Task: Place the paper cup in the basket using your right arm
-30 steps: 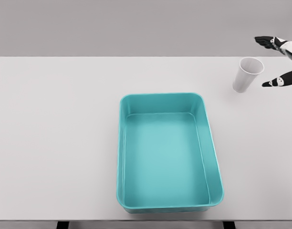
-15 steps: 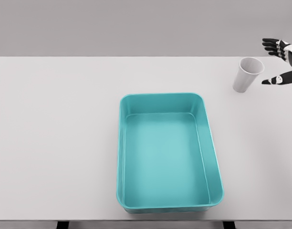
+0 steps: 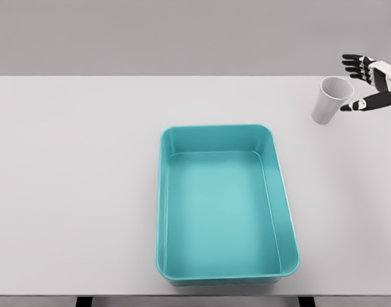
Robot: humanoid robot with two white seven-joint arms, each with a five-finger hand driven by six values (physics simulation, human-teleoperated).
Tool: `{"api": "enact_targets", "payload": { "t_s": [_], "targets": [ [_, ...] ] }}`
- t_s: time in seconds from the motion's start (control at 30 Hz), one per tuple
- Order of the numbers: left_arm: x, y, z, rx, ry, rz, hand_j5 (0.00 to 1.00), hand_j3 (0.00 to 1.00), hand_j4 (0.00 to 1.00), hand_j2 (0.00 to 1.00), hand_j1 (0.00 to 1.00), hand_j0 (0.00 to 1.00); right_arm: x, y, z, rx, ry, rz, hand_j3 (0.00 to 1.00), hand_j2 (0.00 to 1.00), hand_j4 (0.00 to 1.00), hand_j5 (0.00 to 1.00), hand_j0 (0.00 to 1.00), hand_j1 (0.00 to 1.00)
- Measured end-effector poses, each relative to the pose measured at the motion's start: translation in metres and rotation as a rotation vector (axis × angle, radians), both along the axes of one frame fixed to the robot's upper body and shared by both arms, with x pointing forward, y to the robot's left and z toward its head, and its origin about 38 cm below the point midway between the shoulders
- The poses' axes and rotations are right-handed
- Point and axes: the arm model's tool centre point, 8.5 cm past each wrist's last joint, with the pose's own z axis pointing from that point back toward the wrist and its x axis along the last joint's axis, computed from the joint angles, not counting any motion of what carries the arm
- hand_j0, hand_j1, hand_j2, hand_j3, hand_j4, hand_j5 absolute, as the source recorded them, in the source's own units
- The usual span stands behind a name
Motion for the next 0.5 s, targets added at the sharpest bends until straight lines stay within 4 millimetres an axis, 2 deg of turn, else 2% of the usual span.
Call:
{"api": "enact_targets", "payload": {
  "t_s": [0.3, 0.5],
  "targets": [
    [0.0, 0.0, 0.0, 0.0, 0.0, 0.0, 1.0, 1.0, 1.0, 1.0, 1.0, 1.0, 0.012, 0.002, 0.02, -0.011, -0.002, -0.007, 1.0, 1.0, 1.0, 1.0, 1.0, 1.0],
    [0.0, 0.0, 0.0, 0.0, 0.0, 0.0, 1.0, 1.0, 1.0, 1.0, 1.0, 1.0, 0.014, 0.008, 0.012, -0.029, 0.042, -0.001, 1.0, 1.0, 1.0, 1.0, 1.0, 1.0]
  ]
}}
